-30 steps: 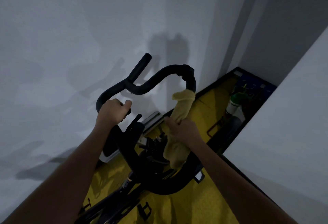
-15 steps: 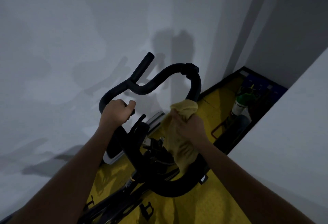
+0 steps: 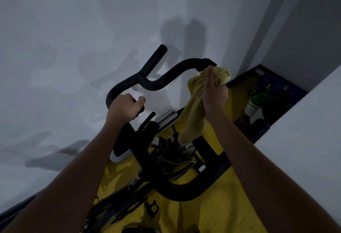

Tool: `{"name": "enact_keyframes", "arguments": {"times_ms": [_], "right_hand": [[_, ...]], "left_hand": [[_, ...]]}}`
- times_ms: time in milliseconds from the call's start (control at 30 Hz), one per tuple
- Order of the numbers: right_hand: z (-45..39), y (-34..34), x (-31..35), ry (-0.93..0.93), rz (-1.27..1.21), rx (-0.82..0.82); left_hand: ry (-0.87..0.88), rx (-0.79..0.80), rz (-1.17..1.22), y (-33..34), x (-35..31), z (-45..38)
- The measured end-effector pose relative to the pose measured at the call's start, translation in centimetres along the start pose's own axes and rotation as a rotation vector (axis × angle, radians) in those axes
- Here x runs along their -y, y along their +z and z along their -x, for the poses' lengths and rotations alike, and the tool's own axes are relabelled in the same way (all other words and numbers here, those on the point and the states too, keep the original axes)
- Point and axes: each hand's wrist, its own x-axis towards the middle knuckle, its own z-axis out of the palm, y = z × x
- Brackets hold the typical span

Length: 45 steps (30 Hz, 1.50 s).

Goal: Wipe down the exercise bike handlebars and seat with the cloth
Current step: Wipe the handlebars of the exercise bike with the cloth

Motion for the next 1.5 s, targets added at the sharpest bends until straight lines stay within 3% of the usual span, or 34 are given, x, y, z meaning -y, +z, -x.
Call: {"name": "enact_keyframes", "arguments": {"times_ms": [267, 500, 1033, 1233, 1333, 1500], "right_hand": [[4.8, -1.1, -4.3, 0.018, 0.092, 0.099], [6.4, -2.6, -4.9, 0.044, 0.320, 0.256], [10.9, -5.7, -5.9, -0.196, 1.090, 0.361], [11.9, -8.2, -6.0, -0.320, 1.109, 0.490], [12.3, -9.3, -6.0, -0.362, 0.996, 0.519], [13.4, -9.9, -6.0, -0.310, 0.516, 0.331]], "left_hand": [[0.009, -0.011, -0.024, 0.1, -0.3, 0.3], [0.004, -0.011, -0.026, 0.1, -0.3, 0.5], [-0.011, 0.024, -0.004, 0.1, -0.2, 0.6], [0.003, 0.040, -0.019, 0.1, -0.2, 0.5], [0.038, -0.008, -0.095, 0.1, -0.2, 0.9], [0.569, -0.247, -0.148, 1.2, -1.0, 2.9]]}}
